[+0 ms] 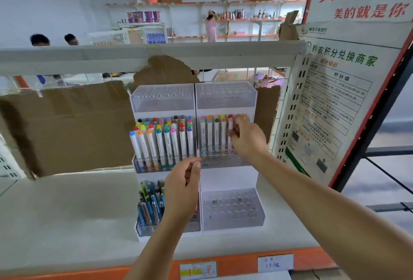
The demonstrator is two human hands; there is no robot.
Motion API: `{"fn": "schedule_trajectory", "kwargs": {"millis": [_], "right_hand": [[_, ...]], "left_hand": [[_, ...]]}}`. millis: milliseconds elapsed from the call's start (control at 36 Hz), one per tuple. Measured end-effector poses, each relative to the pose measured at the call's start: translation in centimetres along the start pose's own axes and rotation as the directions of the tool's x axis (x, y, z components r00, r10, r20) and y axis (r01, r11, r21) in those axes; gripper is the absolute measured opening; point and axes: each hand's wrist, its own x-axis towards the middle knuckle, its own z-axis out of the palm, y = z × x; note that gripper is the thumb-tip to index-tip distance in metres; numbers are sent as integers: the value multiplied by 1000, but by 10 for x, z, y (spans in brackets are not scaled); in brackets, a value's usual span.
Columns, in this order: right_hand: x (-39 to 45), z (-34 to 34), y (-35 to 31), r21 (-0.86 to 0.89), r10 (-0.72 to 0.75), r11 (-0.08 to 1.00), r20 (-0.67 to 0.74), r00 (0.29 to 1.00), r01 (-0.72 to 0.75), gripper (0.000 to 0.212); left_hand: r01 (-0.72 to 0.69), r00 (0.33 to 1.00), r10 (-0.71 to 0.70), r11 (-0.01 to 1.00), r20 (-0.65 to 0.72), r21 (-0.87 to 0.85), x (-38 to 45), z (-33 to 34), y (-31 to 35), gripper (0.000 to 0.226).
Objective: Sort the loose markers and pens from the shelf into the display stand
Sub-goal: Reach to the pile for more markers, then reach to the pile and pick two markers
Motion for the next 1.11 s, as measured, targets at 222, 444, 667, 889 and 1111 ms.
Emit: {"fn": "schedule_trajectory", "kwargs": {"millis": [222, 444, 667, 889, 1111], "right_hand": [[-21, 5, 3, -51, -28, 999, -177, 984, 19, 30], [-54, 19, -45, -77, -395, 918, -233, 889, 388, 36], [-79, 55, -101, 55, -577, 816, 50, 815, 575, 34], [-102, 93, -154, 116, -681, 724, 283, 676, 680, 48], [-126, 134, -214, 148, -666, 700, 488, 564, 699, 55]], "left_hand": [[-59, 998, 60, 998, -28, 34, -5, -9, 3, 22], [0, 995, 13, 991, -95, 135, -15, -39, -8, 22], [181, 973, -124, 932, -194, 313, -49, -103, -29, 28], [427, 900, -296, 745, -320, 512, -95, -189, -57, 39], [550, 834, -376, 623, -404, 556, -138, -267, -77, 42]]}}
